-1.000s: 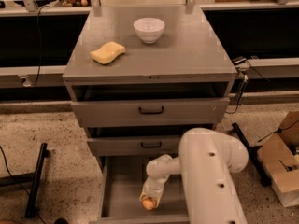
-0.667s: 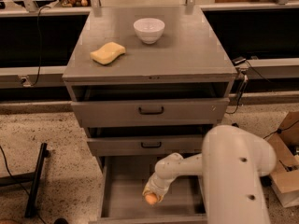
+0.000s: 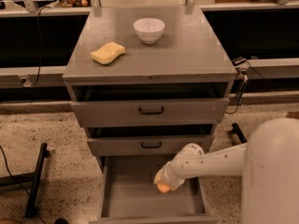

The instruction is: Pick orange from bottom drawer and place on counter

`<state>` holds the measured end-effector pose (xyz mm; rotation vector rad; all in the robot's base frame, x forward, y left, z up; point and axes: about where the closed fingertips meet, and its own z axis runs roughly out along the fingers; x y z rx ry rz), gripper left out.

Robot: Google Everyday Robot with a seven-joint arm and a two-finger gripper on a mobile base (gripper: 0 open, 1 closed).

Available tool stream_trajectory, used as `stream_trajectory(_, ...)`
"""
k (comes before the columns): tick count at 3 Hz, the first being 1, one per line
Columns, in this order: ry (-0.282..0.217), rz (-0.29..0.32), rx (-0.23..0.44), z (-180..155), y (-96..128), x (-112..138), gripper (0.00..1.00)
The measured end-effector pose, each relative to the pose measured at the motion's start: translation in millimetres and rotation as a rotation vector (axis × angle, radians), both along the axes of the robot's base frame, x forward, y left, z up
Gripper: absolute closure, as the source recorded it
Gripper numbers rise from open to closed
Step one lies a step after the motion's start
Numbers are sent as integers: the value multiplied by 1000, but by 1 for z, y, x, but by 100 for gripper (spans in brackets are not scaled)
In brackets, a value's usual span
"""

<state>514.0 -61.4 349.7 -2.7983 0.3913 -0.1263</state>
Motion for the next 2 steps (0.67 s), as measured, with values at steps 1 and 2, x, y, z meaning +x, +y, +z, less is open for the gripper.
stream_trajectory(1,15,-36,6,50,-26,-7,100)
stream_trajectory(2,44,-32,18,53,-40,-20,100)
